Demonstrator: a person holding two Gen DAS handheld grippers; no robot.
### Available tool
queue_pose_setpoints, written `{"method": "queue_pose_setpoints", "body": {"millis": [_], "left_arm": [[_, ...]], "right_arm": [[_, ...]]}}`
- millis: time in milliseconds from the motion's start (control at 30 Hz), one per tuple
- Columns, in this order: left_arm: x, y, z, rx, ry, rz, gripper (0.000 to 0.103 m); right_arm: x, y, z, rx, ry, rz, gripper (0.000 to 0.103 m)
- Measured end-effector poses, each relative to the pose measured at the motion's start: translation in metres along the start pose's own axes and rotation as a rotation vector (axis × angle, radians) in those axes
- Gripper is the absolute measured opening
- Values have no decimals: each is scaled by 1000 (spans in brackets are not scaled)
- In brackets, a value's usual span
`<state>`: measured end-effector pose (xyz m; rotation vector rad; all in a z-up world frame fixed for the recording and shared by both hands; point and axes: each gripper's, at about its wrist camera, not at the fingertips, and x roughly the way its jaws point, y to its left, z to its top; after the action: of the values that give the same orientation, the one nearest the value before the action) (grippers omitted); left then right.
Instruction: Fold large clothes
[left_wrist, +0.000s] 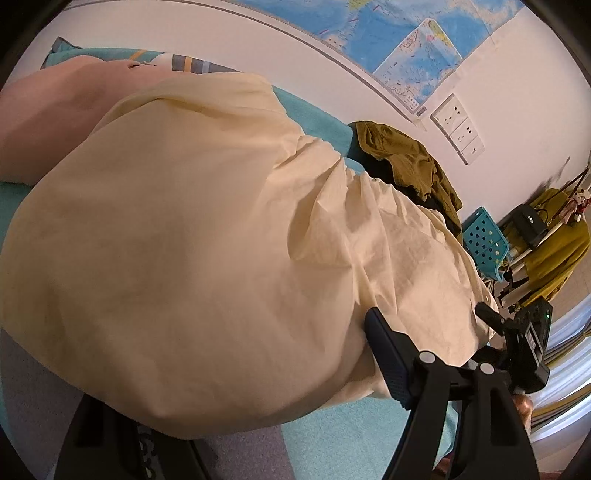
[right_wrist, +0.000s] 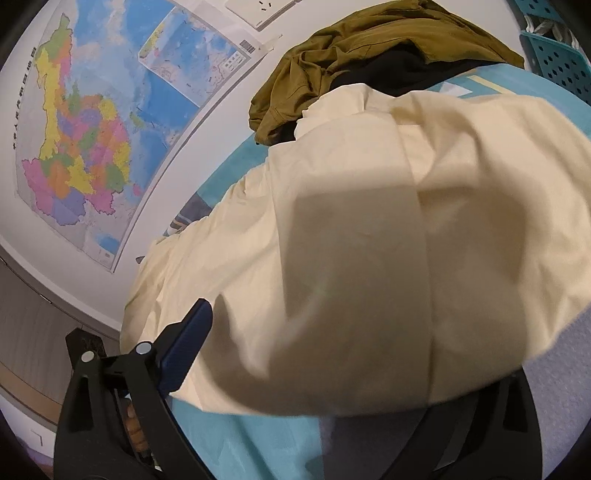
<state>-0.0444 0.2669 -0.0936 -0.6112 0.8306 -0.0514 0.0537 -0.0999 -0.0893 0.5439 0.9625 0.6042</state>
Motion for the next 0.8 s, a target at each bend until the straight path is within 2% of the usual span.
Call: {"method": "queue_pose_setpoints", "body": {"millis": [67, 267, 400, 500, 533, 567, 600, 633, 667, 700, 800], "left_arm": [[1, -1, 1, 1, 1, 2, 73], [5, -4, 3, 15, -4, -6, 82], [7, -1, 6, -15, -15, -30, 85], [9, 1, 11, -31, -14, -36, 84], [9, 2, 12, -39, -16, -27, 79], [10, 3, 14, -42, -19, -12, 75], [10, 4, 15, -42, -19, 2, 67], [10, 5, 16, -46, -19, 15, 58], [10, 6, 17, -48, -15, 19, 57], [10, 7, 17, -50, -13, 17, 55], [10, 5, 18, -33, -9, 23, 56]], "right_arm": [[4, 1, 5, 13, -6, 5, 94], [15, 5, 15, 17, -33, -7, 95], [22, 10, 17, 8, -56, -25, 95], [26, 11, 21, 18, -67, -20, 95], [27, 11, 22, 15, -64, -16, 94], [29, 12, 23, 4, -52, -16, 87], [30, 11, 24, 8, -49, -15, 74], [31, 8, 25, 19, -46, -8, 69], [32, 4, 26, 32, -39, 13, 60], [31, 0, 26, 46, -36, 31, 56], [32, -3, 27, 58, -26, 58, 56]]}}
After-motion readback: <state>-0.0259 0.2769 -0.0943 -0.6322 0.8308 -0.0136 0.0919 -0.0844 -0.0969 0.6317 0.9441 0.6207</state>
